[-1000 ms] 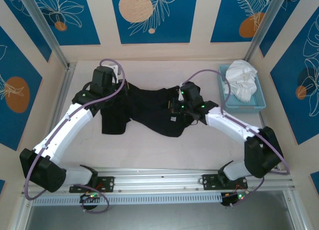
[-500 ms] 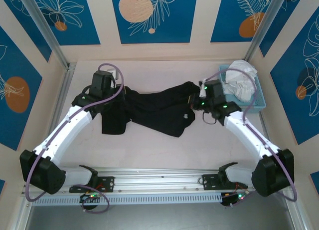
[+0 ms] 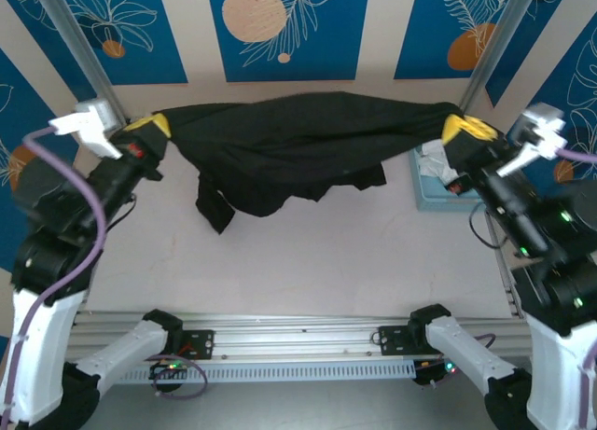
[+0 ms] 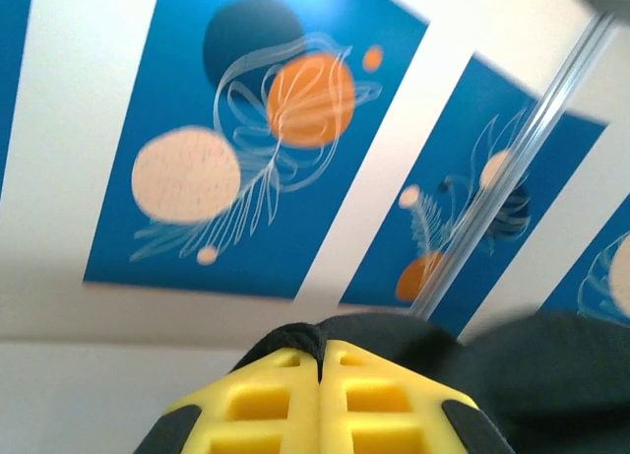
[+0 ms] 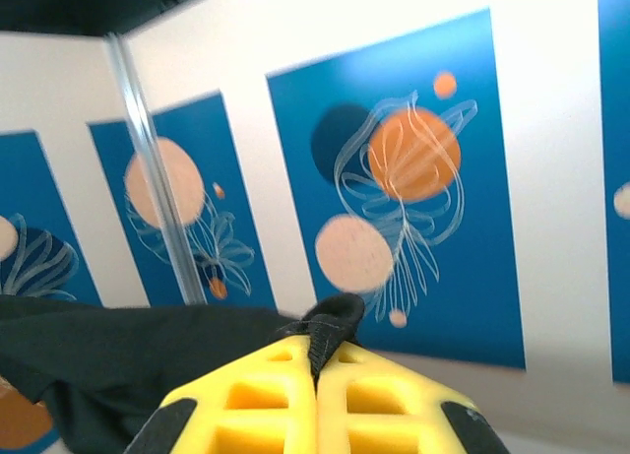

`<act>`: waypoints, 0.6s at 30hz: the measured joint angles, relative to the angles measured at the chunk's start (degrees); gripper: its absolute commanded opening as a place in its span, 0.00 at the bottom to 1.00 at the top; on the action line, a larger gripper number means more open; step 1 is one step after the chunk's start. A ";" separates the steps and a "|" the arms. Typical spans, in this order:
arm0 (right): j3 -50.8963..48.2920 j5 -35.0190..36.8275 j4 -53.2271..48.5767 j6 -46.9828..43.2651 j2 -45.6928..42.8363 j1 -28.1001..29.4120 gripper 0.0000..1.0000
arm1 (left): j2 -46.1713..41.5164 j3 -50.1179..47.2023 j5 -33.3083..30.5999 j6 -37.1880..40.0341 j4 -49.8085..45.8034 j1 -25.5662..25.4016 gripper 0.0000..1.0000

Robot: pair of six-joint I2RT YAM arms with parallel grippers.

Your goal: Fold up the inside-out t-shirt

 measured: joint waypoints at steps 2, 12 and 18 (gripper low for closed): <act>-0.17 0.02 0.31 -0.39 -0.96 0.00 0.00 | 0.46 0.76 -1.27 0.02 0.22 0.00 0.00; -4.35 0.02 10.12 -0.37 23.61 -8.79 0.00 | 37.79 13.38 -6.49 2.01 -1.66 4.90 0.00; 14.97 -4.94 8.79 3.21 41.81 -12.90 0.00 | 53.05 42.91 -3.98 3.13 -9.62 8.79 0.00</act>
